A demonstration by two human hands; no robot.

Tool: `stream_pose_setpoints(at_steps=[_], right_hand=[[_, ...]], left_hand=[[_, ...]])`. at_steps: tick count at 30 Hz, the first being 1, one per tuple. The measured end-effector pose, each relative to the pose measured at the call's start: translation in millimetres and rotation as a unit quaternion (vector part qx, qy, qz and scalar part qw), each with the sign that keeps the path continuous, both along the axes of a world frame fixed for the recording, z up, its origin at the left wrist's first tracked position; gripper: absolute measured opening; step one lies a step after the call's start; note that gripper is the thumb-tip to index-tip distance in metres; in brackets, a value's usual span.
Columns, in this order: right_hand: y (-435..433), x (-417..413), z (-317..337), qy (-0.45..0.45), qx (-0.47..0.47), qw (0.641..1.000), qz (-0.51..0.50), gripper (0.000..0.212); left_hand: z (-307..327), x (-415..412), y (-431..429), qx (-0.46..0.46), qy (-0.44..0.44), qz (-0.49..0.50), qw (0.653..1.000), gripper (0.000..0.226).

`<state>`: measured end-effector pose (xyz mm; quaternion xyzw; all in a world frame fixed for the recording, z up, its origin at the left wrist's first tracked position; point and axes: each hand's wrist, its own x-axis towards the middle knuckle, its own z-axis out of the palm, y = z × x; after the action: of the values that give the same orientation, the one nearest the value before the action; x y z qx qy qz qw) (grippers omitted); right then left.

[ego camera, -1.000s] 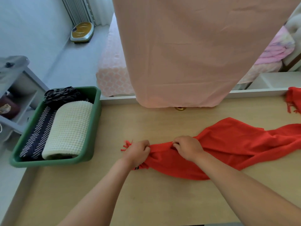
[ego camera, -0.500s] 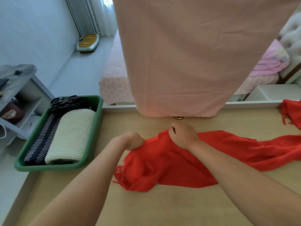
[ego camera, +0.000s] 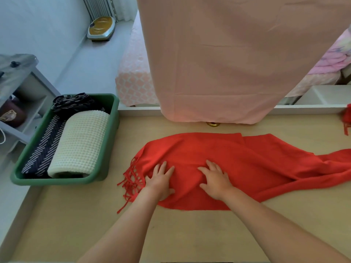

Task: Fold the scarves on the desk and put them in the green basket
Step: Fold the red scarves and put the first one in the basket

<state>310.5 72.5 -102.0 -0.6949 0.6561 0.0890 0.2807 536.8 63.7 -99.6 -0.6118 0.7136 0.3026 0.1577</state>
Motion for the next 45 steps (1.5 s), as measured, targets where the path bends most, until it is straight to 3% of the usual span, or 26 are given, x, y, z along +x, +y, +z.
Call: stream_pose_setpoints(at_steps=[3,5,8,10,13,16,18,21,26,28,31,37,42,45], right_hand=[[15.6,10.4,-9.4,0.006,0.022,0.999,0.048,0.096],[19.4,20.6,-10.1,-0.029,0.028,0.995,0.087,0.103],[20.2,32.5,-5.8,-0.173,-0.008,0.984,0.035,0.08],[17.8,28.8,-4.0,-0.214,-0.076,0.973,-0.035,0.058],[16.1,7.5,-5.3,-0.082,-0.135,0.984,-0.085,0.049],[26.5,-14.3,-5.9,0.064,-0.036,0.983,-0.166,0.069],[37.8,-19.3,-4.9,0.064,0.023,0.973,-0.22,0.084],[53.9,-17.1,0.8,0.062,0.062,0.975,-0.202,0.094],[57.9,-21.0,24.7,0.028,0.101,0.988,-0.114,0.082],[48.5,-40.2,37.0,-0.016,0.083,0.989,-0.118,0.069],[28.2,-91.5,51.1,-0.026,0.017,0.99,-0.141,0.051],[7.0,-229.9,58.2,-0.016,-0.045,0.976,-0.212,0.042],[1.8,-333.4,38.7,0.016,-0.056,0.978,-0.202,0.038],[-2.5,-378.0,20.4,0.032,-0.063,0.981,-0.182,0.041]], left_hand=[[4.7,16.0,0.8,0.049,-0.078,0.028,0.995,0.126],[10.9,28.1,-2.1,0.072,-0.137,0.044,0.987,0.135],[16.5,35.1,-4.6,0.06,-0.185,0.066,0.979,0.12],[16.9,27.7,-3.4,-0.013,-0.124,0.053,0.991,0.094],[14.1,2.6,0.6,-0.108,0.0,-0.035,0.994,0.085],[5.6,-18.0,11.1,-0.049,0.001,-0.075,0.996,0.097],[1.4,-18.3,17.2,-0.016,-0.049,-0.073,0.996,0.101],[9.5,-13.9,12.5,-0.003,-0.127,-0.058,0.99,0.092],[35.3,-29.8,-7.0,0.058,-0.215,-0.048,0.974,0.077],[41.9,-54.6,-15.3,0.017,-0.186,-0.046,0.981,0.067],[53.7,-110.9,-28.0,-0.048,-0.075,-0.067,0.994,0.052],[56.4,-244.0,-48.7,-0.081,0.11,-0.117,0.984,0.04],[29.1,-349.6,-57.6,-0.107,0.16,-0.153,0.969,0.039],[10.6,-397.1,-61.2,-0.112,0.129,-0.165,0.971,0.048]])
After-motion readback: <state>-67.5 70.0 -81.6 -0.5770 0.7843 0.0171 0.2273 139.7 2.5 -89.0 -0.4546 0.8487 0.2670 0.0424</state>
